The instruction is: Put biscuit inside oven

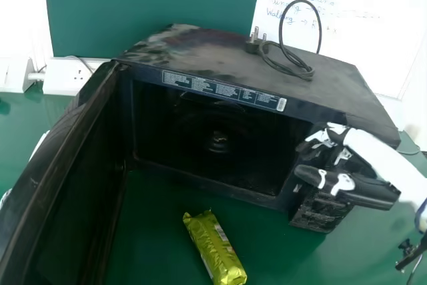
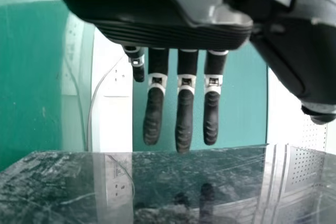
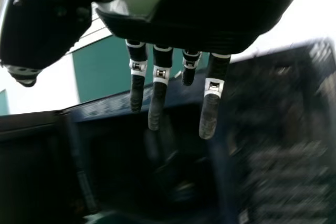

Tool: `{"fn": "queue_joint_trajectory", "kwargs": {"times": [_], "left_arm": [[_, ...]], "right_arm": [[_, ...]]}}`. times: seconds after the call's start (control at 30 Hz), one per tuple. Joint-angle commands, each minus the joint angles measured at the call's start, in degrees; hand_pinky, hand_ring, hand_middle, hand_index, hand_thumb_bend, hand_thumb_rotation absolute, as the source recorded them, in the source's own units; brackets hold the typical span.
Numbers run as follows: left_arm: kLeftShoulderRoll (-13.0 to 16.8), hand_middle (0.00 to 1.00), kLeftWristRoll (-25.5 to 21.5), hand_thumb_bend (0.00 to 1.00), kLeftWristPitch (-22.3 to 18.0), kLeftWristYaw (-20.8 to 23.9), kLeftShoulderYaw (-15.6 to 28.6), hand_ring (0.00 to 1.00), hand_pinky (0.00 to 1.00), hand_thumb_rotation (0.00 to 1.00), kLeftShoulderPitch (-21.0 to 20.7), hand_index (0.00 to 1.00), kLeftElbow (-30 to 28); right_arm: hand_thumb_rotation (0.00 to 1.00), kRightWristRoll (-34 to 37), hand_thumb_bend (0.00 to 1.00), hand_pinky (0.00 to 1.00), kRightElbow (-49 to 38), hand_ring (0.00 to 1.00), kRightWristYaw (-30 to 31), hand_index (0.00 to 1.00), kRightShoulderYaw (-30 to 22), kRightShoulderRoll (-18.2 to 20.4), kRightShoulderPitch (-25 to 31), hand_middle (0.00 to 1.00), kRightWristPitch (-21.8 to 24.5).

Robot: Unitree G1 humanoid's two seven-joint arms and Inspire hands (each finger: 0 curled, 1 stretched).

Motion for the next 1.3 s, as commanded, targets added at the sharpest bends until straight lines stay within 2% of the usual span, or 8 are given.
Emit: {"fn": "queue_joint_trajectory", "kwargs": {"times": [0.0,0.3,0.47,0.67,0.83,1.0,1.13,1.27], "left_arm": [[-0.2,0.38,0.3,0.52,0.0,0.2,0.3,0.3,0.24,0.06,0.2,0.49,-0.1],[-0.4,0.38,0.1,0.51,-0.3,0.0,0.3,0.3,0.23,0.05,0.3,0.49,-0.4],[-0.6,0.38,0.1,0.51,0.0,0.1,0.3,0.3,0.24,0.05,0.4,0.49,-0.8],[-0.6,0.38,-0.2,0.51,-0.1,-0.2,0.5,0.3,0.23,0.05,0.4,0.49,-0.8],[-0.6,0.38,0.8,0.51,0.5,0.9,0.2,0.3,0.24,0.05,0.9,0.49,-2.1],[-0.9,0.38,1.1,0.51,1.1,1.6,0.0,0.31,0.24,0.05,1.4,0.49,-3.2],[-1.3,0.38,1.2,0.52,1.6,1.9,-0.2,0.31,0.24,0.06,1.7,0.49,-4.1],[-1.1,0.38,0.7,0.51,-0.4,-0.1,-0.1,0.3,0.24,0.06,1.2,0.49,-2.6]], "right_arm": [[0.6,-0.2,1.0,0.42,0.4,0.56,-0.3,0.74,1.8,0.1,0.2,0.65,-3.3],[0.68,-2.8,1.0,0.16,0.6,0.22,-1.7,0.72,6.2,0.3,0.1,0.33,-10.6],[0.79,-4.2,1.0,0.29,0.3,0.4,-2.0,0.7,8.9,0.0,0.3,0.49,-11.9],[0.69,-3.0,0.96,0.26,-3.5,0.34,5.3,0.77,15.6,-13.9,-6.2,0.44,-0.6],[0.67,-4.4,0.94,0.11,-5.9,0.17,4.6,0.78,20.3,-15.2,-8.4,0.28,4.4],[0.68,-6.3,0.96,0.15,-6.7,0.22,5.3,0.65,23.5,-17.6,-10.2,0.36,6.0],[0.68,-7.6,0.95,0.09,-7.1,0.15,4.3,0.73,25.4,-17.5,-11.6,0.27,7.9],[0.69,-11.7,0.95,0.15,-7.9,0.24,2.6,0.76,27.0,-17.2,-12.5,0.39,9.3]]}}
